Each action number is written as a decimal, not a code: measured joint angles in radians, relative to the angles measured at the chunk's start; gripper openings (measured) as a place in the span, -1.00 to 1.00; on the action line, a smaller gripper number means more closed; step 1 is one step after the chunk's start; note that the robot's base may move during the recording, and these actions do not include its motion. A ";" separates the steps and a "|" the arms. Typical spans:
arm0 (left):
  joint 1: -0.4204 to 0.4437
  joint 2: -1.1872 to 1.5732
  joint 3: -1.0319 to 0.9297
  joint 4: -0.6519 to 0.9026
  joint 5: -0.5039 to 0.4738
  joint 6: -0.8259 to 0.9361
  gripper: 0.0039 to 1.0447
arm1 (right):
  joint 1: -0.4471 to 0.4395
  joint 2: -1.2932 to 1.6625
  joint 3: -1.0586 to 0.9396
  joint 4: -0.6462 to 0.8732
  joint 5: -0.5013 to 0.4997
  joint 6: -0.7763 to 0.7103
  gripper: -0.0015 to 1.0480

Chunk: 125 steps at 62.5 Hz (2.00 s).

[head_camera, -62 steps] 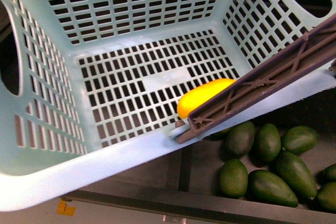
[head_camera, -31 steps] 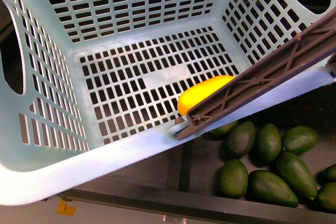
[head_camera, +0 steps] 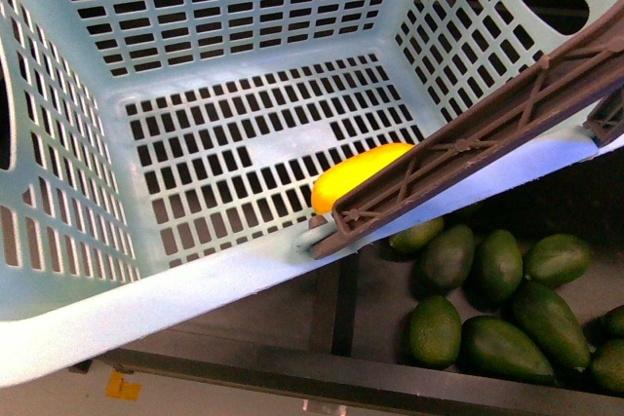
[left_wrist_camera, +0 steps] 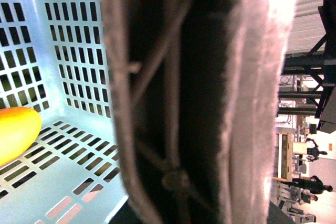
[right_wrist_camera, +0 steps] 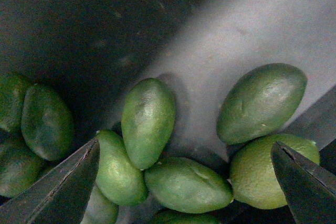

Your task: Pick mango and avocado into basket

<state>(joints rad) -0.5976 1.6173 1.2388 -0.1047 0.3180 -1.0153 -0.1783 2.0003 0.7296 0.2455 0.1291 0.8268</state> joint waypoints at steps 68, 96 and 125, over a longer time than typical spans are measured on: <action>0.000 0.000 0.000 0.000 0.000 0.000 -0.73 | 0.076 0.349 0.253 -0.011 -0.028 0.323 0.83; 0.000 0.000 0.000 0.000 0.000 0.000 -0.73 | 0.118 0.446 0.391 -0.071 -0.041 0.367 0.83; 0.000 0.000 0.000 0.000 0.000 0.000 -0.73 | 0.142 0.555 0.521 -0.134 -0.045 0.389 0.83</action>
<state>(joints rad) -0.5976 1.6173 1.2388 -0.1047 0.3180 -1.0153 -0.0364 2.5553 1.2510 0.1116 0.0845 1.2163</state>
